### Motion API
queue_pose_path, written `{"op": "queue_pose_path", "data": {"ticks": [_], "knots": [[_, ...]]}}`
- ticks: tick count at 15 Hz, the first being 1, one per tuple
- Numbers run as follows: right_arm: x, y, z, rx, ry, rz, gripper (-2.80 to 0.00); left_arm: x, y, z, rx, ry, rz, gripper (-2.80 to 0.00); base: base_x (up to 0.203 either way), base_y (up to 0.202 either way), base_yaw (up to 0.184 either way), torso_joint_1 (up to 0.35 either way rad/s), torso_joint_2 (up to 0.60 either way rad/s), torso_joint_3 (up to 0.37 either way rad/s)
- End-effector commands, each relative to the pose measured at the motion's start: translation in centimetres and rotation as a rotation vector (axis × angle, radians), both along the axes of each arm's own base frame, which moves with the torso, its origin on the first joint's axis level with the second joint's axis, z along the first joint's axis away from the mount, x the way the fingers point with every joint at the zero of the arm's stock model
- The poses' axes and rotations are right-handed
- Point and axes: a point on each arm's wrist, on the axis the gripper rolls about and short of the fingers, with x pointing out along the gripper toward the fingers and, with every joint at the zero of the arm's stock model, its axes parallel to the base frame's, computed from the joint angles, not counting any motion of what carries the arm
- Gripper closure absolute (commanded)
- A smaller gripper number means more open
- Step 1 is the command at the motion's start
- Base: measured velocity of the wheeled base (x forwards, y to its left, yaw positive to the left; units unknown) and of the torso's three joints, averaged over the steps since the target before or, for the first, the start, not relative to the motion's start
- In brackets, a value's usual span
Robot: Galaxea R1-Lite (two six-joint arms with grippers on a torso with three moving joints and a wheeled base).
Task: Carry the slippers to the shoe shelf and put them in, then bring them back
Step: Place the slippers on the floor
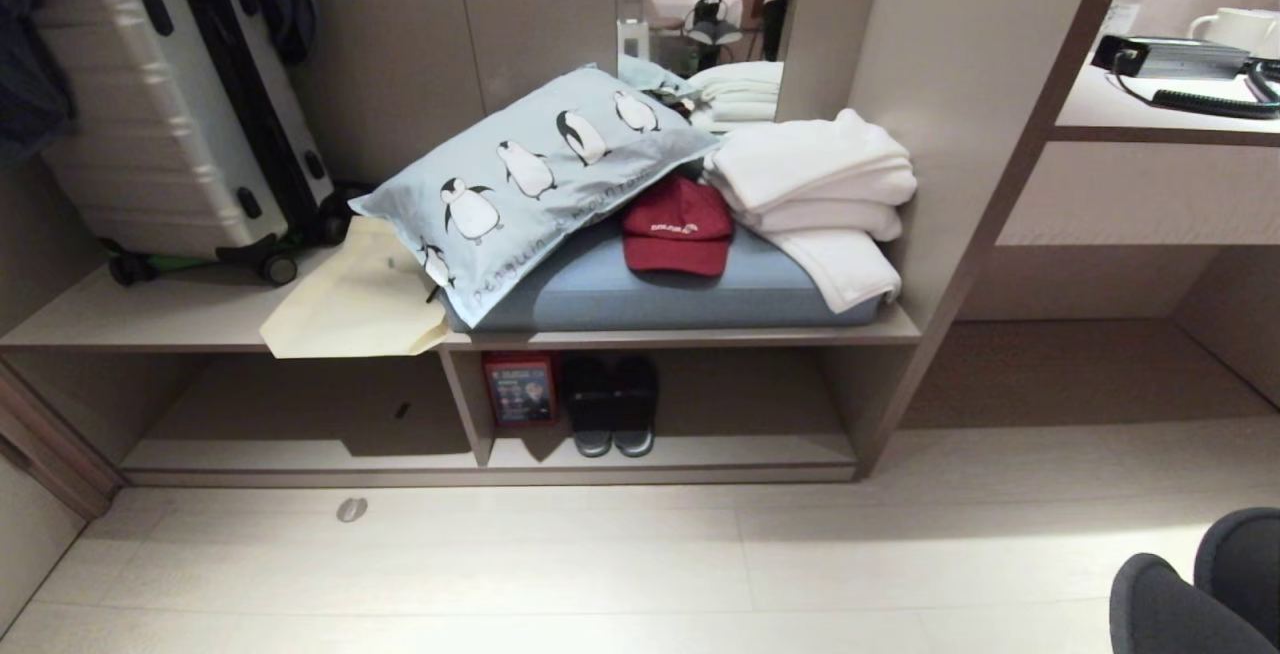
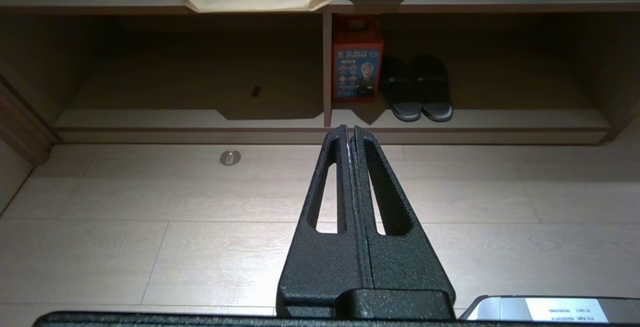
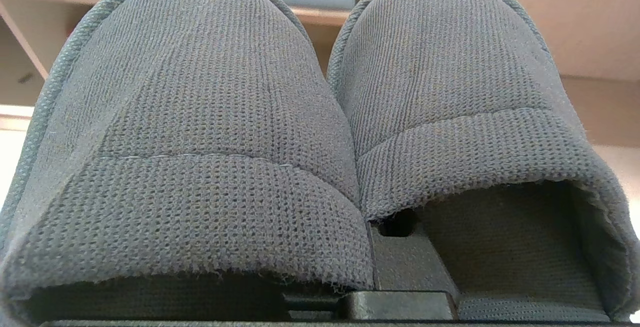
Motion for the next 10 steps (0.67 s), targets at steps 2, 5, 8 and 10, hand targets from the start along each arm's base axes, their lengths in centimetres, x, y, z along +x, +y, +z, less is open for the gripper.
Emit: {"op": "queue_pose_path", "data": {"ticks": [2,5,8,10], "knots": [[-0.01,0.0,0.0,0.0,-0.002,0.0,0.0,0.02,0.0,-0.04,0.0,0.002,0.0,0.0,0.0,0.0,0.0,0.002,0.0,0.207],[-0.01,0.0,0.0,0.0,-0.002,0.0,0.0,0.02,0.0,-0.04,0.0,0.002,0.0,0.0,0.0,0.0,0.0,0.0,0.0,0.202],[-0.01,0.0,0.0,0.0,-0.002,0.0,0.0,0.02,0.0,-0.04,0.001,0.002,0.0,0.0,0.0,0.0,0.0,0.001,0.0,0.207],[-0.01,0.0,0.0,0.0,-0.002,0.0,0.0,0.02,0.0,-0.04,0.001,0.002,0.0,0.0,0.0,0.0,0.0,0.002,0.0,0.2]]}}
